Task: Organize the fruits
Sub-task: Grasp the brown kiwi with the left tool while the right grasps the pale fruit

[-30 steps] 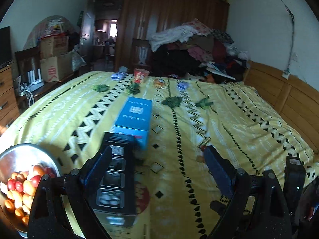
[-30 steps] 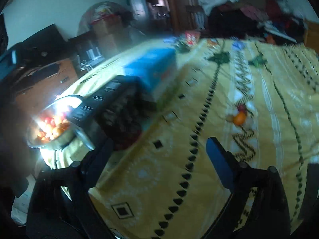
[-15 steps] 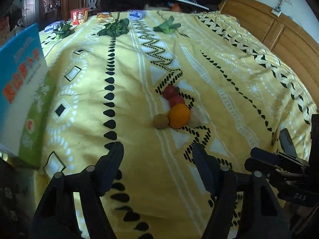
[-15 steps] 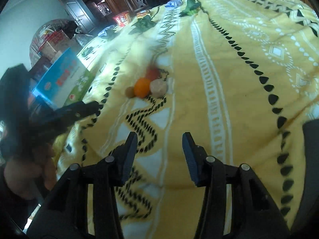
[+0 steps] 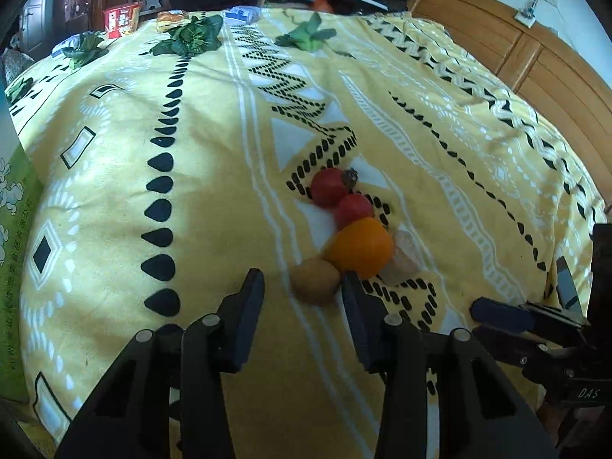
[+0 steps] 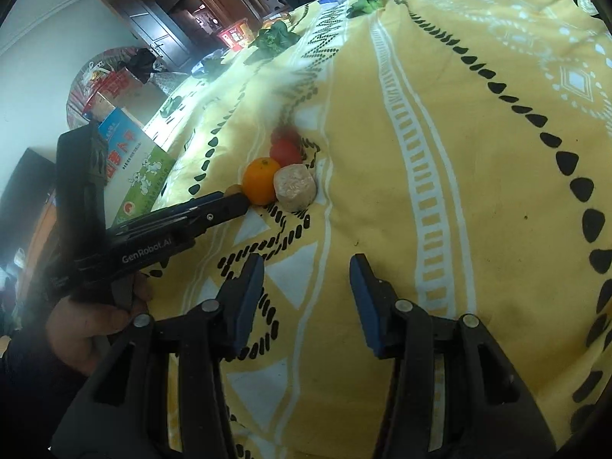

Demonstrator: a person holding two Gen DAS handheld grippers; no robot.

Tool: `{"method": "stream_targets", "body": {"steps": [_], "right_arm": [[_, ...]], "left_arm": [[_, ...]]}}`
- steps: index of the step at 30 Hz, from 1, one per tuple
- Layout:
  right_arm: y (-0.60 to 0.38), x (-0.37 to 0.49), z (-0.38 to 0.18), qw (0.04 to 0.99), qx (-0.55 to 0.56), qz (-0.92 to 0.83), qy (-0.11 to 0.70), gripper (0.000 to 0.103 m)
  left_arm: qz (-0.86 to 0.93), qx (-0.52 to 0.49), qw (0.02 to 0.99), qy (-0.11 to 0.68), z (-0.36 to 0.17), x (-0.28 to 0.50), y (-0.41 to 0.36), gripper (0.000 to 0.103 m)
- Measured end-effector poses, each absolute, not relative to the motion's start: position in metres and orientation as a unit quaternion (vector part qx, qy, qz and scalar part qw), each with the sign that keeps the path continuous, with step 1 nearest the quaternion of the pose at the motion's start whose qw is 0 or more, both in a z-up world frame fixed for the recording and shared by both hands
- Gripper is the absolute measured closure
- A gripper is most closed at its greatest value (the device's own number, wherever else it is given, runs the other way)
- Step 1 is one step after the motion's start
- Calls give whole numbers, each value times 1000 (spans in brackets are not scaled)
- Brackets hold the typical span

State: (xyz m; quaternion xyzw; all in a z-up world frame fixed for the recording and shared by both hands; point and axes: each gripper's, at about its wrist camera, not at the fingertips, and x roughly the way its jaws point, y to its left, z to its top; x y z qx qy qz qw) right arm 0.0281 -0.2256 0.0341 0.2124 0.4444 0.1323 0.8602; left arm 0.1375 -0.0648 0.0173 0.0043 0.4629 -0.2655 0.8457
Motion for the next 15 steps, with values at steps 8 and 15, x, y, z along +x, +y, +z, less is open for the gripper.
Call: {"method": "stream_targets", "body": {"steps": [8, 15], "right_arm": [[-223, 30, 38, 865, 203, 140, 436, 55], [-213, 51, 45, 874, 181, 143, 428, 55]], "left_arm": [[-288, 3, 848, 444, 25, 131, -71, 78], [-269, -23, 864, 426, 43, 107, -50, 78]]}}
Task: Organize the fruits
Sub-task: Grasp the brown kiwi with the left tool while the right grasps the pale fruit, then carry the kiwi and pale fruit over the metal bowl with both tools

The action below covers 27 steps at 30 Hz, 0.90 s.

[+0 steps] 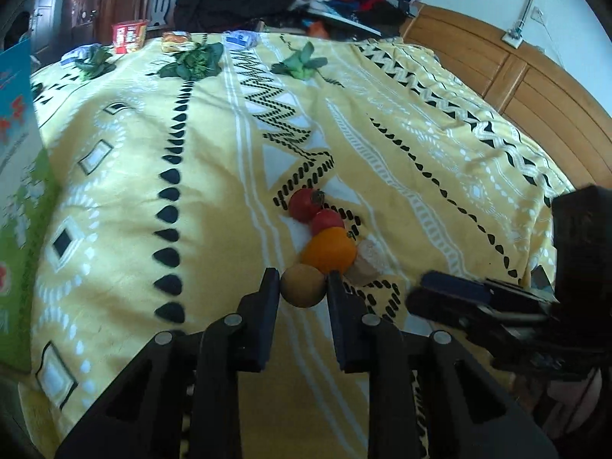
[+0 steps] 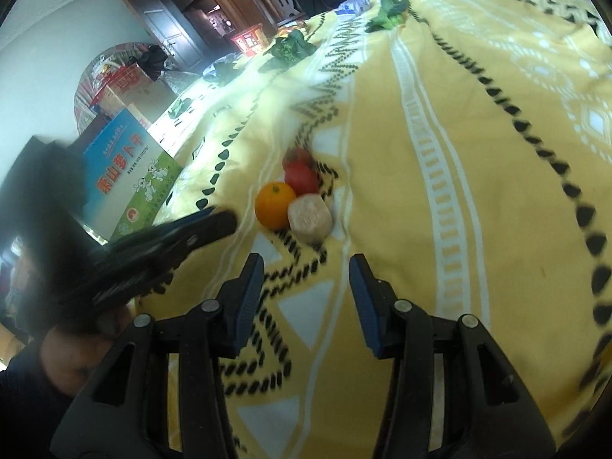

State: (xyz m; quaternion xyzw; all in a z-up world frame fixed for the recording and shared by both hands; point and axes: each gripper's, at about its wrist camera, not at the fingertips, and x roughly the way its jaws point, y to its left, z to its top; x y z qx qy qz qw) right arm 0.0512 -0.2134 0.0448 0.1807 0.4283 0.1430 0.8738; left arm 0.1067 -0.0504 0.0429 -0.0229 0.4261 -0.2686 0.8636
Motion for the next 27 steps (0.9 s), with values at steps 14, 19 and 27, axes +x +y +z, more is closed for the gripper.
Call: {"method": "stream_targets", "body": {"steps": [14, 19, 27], "right_arm": [[-190, 93, 27, 877, 102, 137, 450, 70], [-196, 81, 39, 883, 112, 136, 434, 72], [-204, 27, 85, 897, 116, 106, 412, 72]], "left_arm": [[-248, -47, 859, 446, 30, 101, -37, 78], [-249, -42, 861, 441, 42, 91, -38, 78], [-251, -33, 872, 420, 94, 56, -29, 78]]}}
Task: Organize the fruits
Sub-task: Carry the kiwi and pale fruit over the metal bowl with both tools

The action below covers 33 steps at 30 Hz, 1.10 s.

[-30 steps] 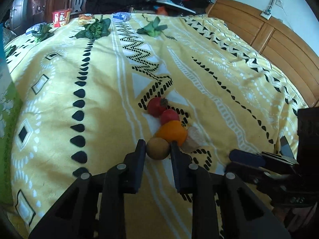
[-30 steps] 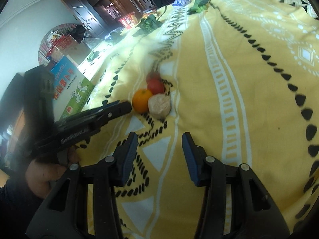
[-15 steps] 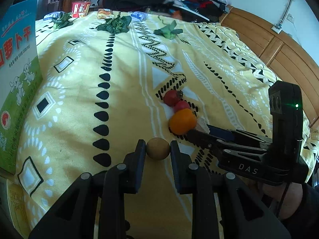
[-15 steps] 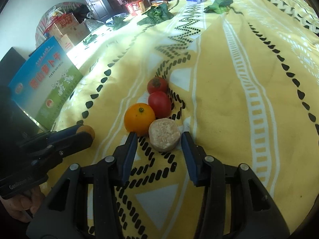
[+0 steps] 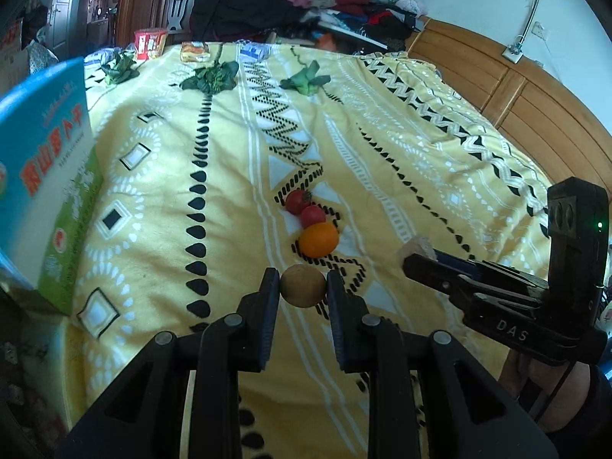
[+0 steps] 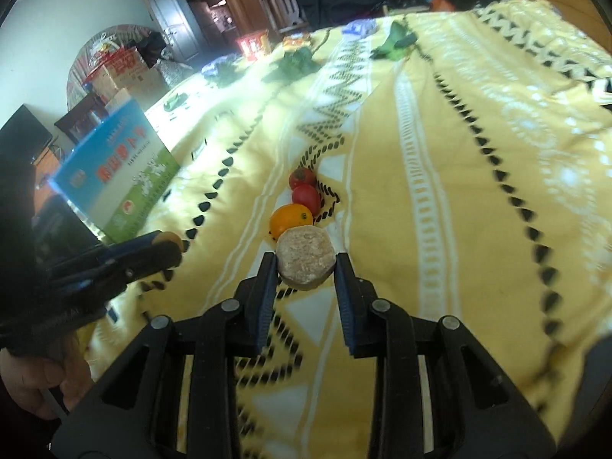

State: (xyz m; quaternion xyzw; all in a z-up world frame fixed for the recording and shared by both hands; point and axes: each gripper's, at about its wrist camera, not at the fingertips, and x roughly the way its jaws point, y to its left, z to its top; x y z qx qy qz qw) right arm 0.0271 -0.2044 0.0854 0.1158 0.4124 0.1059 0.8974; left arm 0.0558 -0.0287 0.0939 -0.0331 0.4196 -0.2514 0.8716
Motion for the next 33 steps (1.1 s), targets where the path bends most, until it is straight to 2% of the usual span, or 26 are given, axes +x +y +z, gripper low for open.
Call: {"method": "stream_targets", "body": {"steps": [9, 17, 22, 27, 33], "right_arm": [[-151, -4, 169, 919, 88, 136, 359, 72], [-20, -13, 238, 916, 30, 248, 313, 72], [76, -19, 254, 890, 13, 329, 316, 72], [167, -25, 251, 858, -19, 392, 331, 72], [237, -30, 231, 820, -41, 438, 367, 72]], "left_arm": [[-210, -57, 913, 344, 190, 3, 54, 78], [-93, -96, 951, 280, 257, -46, 209, 78], [-9, -126, 955, 270, 267, -76, 315, 78], [63, -165, 945, 277, 253, -97, 408, 78], [102, -195, 928, 300, 220, -105, 458, 78]]}}
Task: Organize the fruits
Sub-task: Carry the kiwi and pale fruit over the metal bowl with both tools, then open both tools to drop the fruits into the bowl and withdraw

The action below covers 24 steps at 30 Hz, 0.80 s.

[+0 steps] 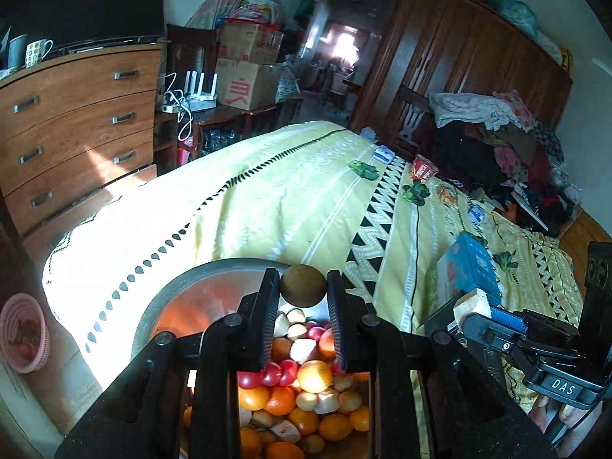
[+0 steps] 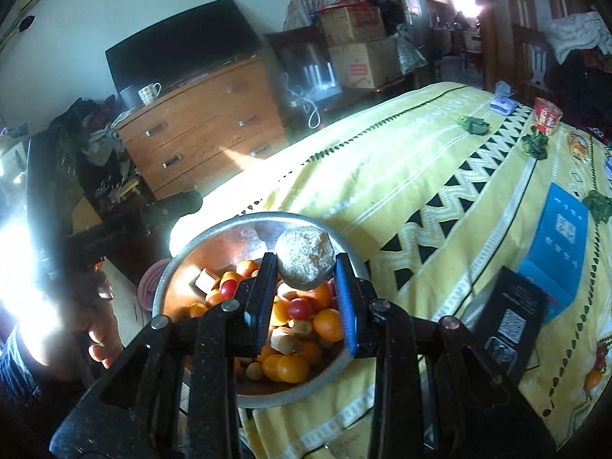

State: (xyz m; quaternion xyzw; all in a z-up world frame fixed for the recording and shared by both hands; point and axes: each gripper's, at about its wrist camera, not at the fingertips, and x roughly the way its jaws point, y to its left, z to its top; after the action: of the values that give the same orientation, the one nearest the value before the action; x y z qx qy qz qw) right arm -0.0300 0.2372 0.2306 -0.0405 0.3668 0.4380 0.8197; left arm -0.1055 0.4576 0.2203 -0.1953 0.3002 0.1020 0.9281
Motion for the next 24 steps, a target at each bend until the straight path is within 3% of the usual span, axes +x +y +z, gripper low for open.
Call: {"method": "stream_targets", "body": {"steps": [17, 18, 19, 20, 21, 22, 24], "right_arm": [[277, -33, 207, 789, -42, 452, 415, 70], [279, -34, 205, 785, -40, 456, 418, 70], [280, -34, 205, 783, -41, 457, 420, 68], [281, -35, 205, 783, -41, 458, 419, 64], [281, -36, 206, 786, -39, 456, 416, 50], [279, -36, 207, 789, -34, 454, 413, 39], [272, -35, 211, 797, -24, 447, 406, 29]], "left_arm": [[104, -200, 912, 342, 184, -102, 477, 76], [107, -201, 911, 344, 182, -102, 477, 65], [109, -203, 911, 342, 183, -103, 479, 48], [114, -204, 912, 337, 183, -105, 481, 39], [121, -206, 913, 331, 184, -107, 482, 28], [127, -208, 914, 323, 185, -110, 483, 23], [138, -210, 915, 315, 188, -112, 484, 20]]}}
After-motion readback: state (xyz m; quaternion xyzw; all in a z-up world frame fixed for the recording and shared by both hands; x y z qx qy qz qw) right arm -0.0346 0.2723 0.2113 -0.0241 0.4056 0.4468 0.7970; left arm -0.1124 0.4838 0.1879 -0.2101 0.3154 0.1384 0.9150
